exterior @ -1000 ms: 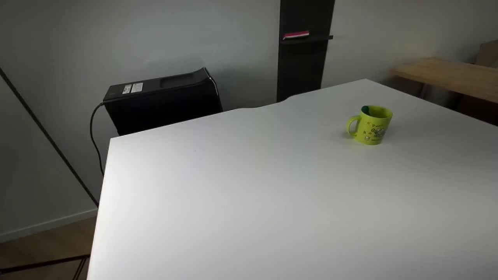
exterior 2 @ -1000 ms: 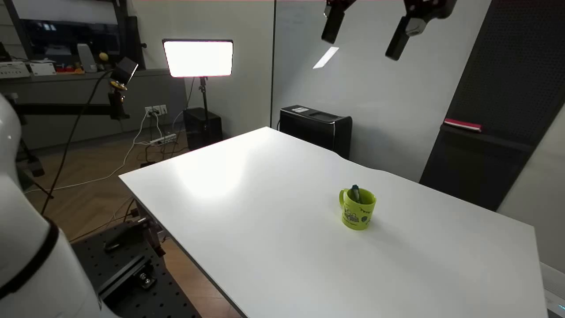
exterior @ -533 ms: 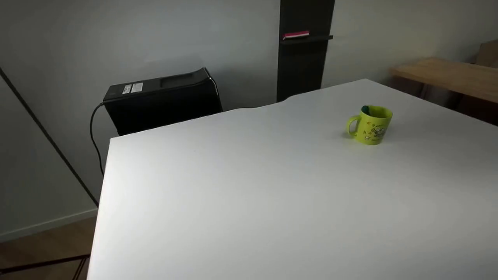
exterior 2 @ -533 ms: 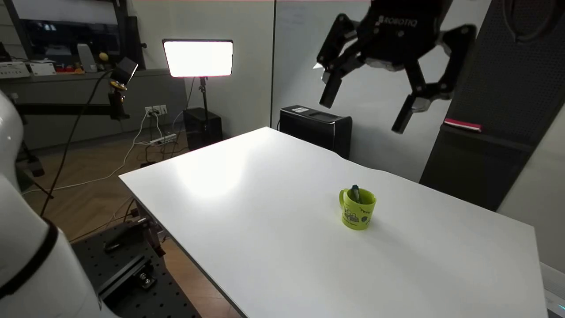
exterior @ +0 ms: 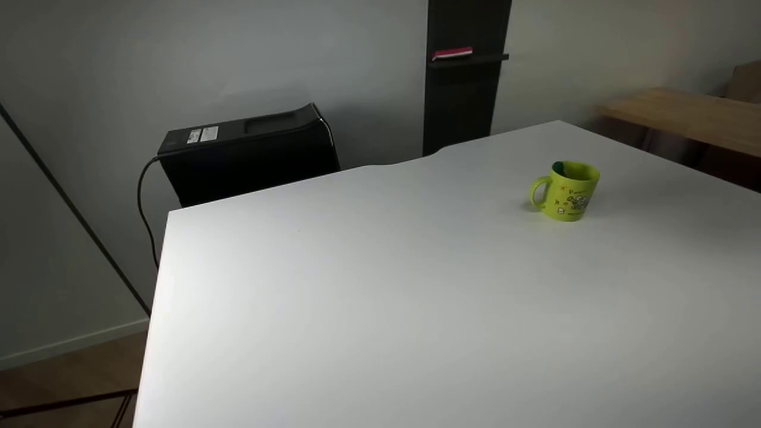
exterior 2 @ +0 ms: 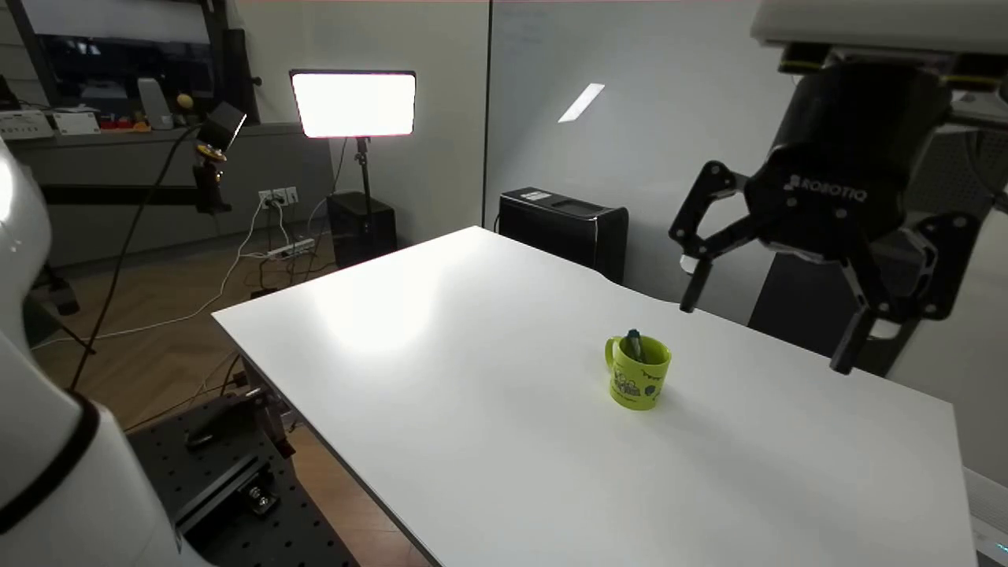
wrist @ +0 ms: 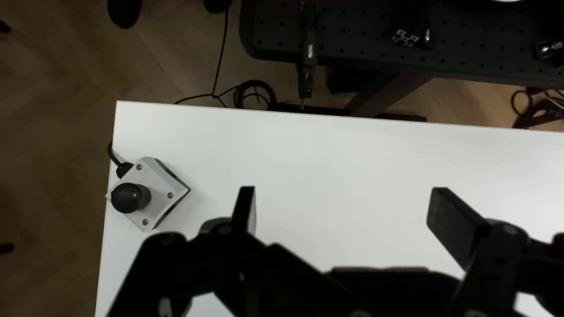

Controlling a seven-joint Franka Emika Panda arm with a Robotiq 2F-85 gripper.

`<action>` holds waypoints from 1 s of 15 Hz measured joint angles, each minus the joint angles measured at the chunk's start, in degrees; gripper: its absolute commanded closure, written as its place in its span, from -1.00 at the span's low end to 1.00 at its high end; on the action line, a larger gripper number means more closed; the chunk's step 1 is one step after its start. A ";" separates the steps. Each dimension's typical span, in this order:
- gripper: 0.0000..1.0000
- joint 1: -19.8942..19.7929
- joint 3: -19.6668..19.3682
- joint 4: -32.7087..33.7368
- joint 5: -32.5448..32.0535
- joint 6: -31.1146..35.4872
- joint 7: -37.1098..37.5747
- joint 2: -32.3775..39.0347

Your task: Get the marker from the yellow cup and place it on the table

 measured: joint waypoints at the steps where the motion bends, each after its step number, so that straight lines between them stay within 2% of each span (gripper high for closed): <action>1: -1.00 -0.58 0.01 1.87 0.37 0.99 -0.99 2.72; 8: -1.00 -5.26 2.42 19.12 8.04 1.54 -0.80 21.59; 15: -1.00 -7.73 6.47 32.63 12.60 -1.44 3.77 30.36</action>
